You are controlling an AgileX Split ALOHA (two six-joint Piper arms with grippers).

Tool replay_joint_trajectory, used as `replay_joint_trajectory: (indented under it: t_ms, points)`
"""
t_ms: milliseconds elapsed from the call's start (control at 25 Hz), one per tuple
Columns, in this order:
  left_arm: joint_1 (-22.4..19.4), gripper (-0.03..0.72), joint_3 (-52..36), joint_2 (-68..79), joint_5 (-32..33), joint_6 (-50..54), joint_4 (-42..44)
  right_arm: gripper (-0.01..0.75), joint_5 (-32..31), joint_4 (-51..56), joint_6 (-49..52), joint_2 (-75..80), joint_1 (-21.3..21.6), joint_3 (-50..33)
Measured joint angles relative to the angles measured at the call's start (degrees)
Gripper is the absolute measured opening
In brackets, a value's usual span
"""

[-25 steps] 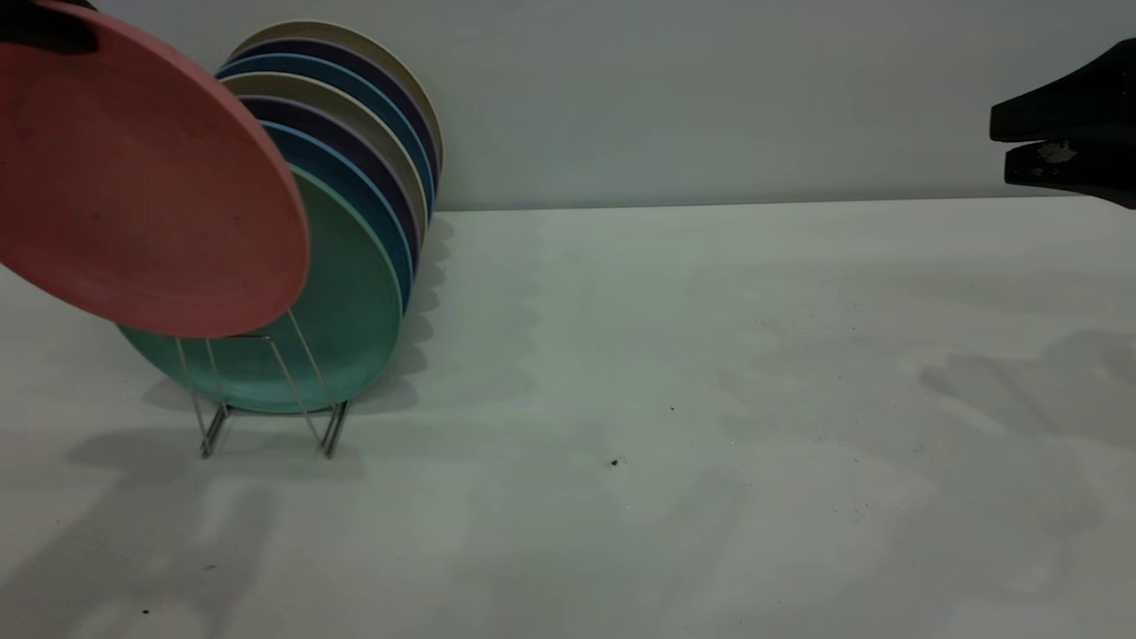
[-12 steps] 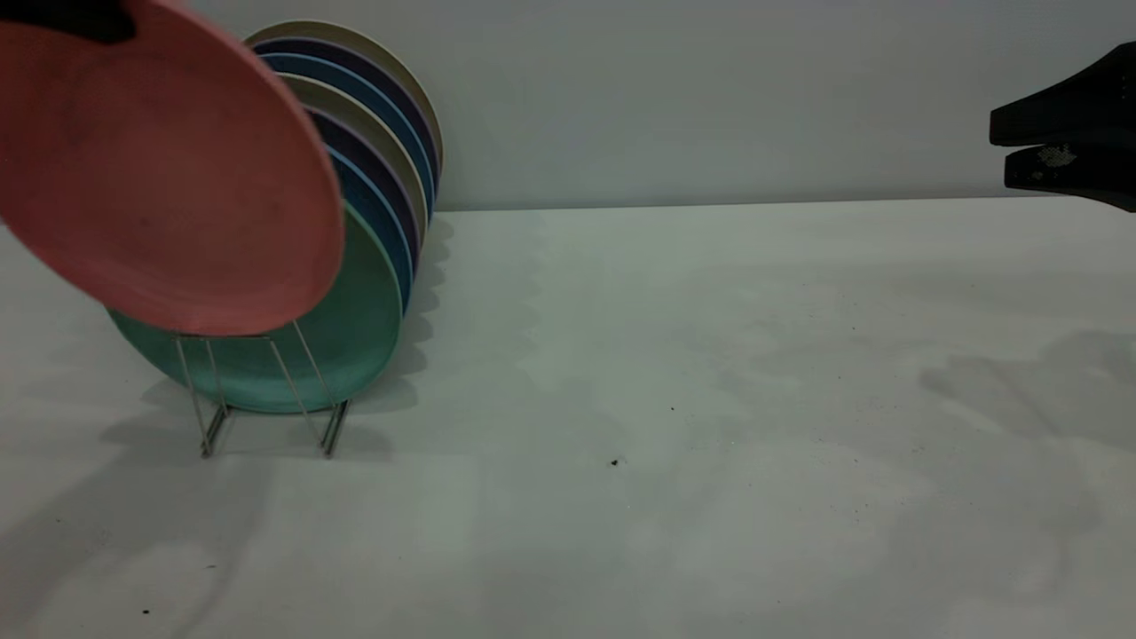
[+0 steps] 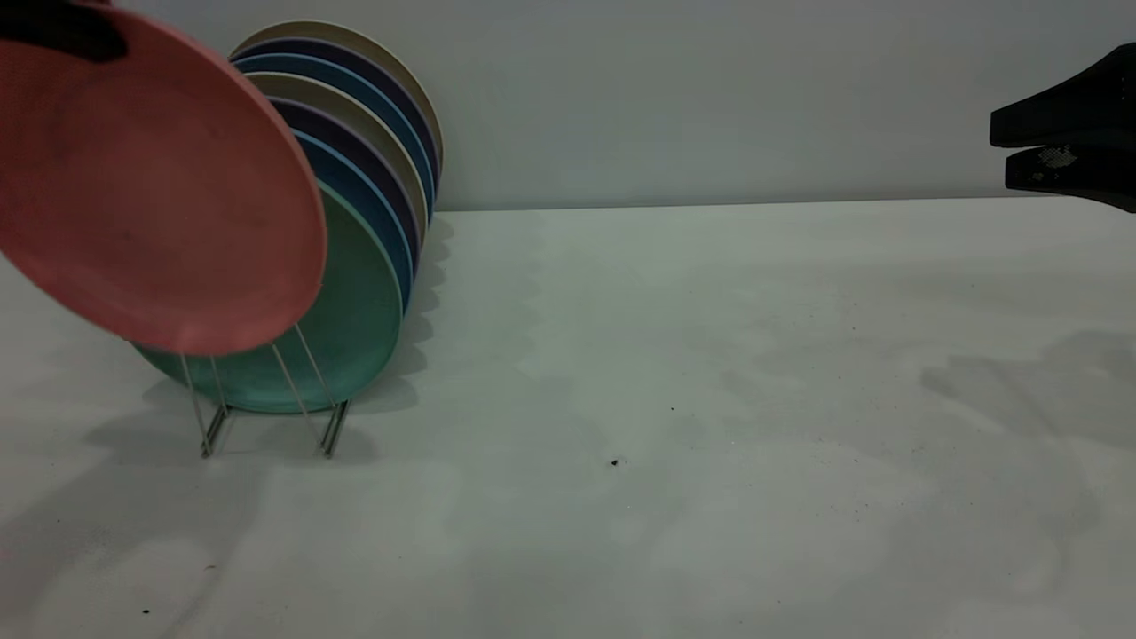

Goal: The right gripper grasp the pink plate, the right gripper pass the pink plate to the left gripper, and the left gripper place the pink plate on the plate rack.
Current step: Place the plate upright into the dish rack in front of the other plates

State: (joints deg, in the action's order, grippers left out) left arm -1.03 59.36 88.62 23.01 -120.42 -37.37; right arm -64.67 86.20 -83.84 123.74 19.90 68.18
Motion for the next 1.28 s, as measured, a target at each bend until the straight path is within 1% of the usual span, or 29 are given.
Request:
replay_joint_trajectory:
  t_ms: [200, 520, 920, 1120, 1280]
  points:
    - [0.0, 0.054, 0.0, 0.5, -1.2, 0.0, 0.4, 0.480, 0.1, 0.0, 0.0, 0.0, 0.0, 0.0]
    - [0.0, 0.054, 0.1, -4.1, -1.7, 0.0, 1.5, 0.480, 0.6, 0.0, 0.0, 0.0, 0.0, 0.0]
    - [0.0, 0.054, 0.1, -0.1, -2.2, 0.0, 2.3, 0.480, 0.8, 0.0, 0.0, 0.0, 0.0, 0.0]
    - [0.8, 0.054, 0.1, -0.9, -3.9, 0.0, 5.5, 0.480, 0.9, -0.1, -0.1, 0.0, 0.0, 0.0]
    - [2.6, 0.054, 0.2, -1.4, -4.6, 0.0, 7.2, 0.480, 1.1, -0.1, -0.1, 0.0, 0.0, 0.0]
